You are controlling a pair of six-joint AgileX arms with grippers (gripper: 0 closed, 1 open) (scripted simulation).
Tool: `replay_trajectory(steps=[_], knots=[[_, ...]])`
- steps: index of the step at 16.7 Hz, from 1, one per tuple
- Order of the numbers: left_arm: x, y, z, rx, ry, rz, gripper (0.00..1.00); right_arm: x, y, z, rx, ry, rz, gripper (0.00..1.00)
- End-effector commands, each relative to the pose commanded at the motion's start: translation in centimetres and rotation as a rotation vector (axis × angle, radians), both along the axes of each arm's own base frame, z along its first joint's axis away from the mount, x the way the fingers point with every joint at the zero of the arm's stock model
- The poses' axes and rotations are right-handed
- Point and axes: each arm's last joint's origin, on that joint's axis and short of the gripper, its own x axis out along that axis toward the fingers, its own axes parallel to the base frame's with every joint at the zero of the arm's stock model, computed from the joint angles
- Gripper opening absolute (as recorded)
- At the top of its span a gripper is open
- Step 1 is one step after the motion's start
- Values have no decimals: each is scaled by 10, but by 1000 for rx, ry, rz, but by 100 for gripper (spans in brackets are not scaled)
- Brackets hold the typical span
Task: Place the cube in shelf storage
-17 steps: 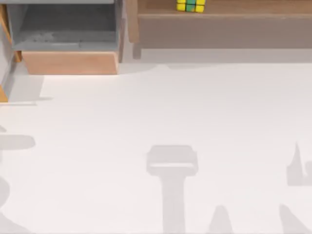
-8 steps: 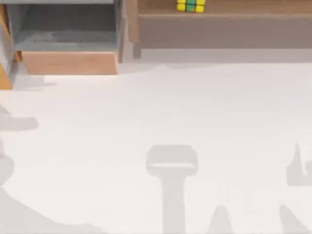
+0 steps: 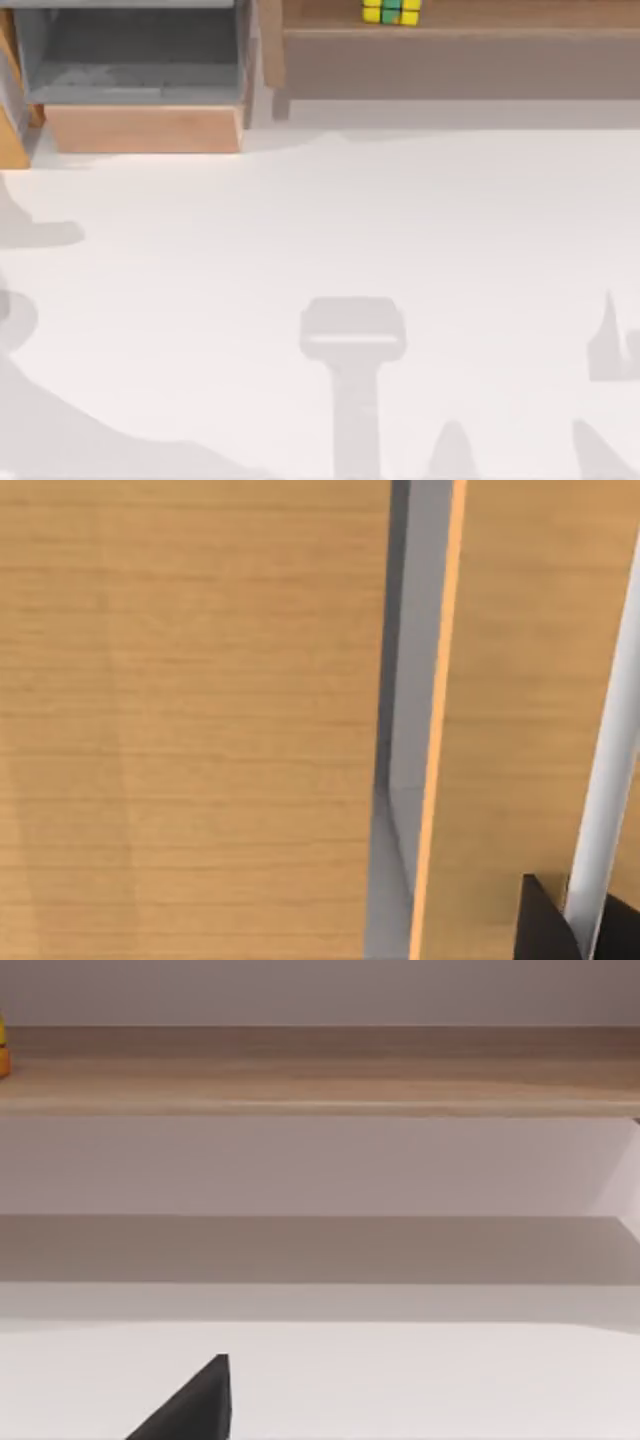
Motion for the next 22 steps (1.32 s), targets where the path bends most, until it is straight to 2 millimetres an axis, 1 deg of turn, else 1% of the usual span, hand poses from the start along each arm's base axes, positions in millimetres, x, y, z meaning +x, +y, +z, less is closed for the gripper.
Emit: replay_trajectory(steps=[2,8,10,13,22], knots=[[9,0,-1,1,3,0,0,0,0,0,0,0,0,100],[57,0,1,4,-5,0,0,0,0,0,0,0,0,100],[63,-1,0,0,-1,0,0,0,0,0,0,0,0,100],[63,-1,0,0,-1,0,0,0,0,0,0,0,0,100],[63,-1,0,0,-1,0,68,0,0,0,0,0,0,100]])
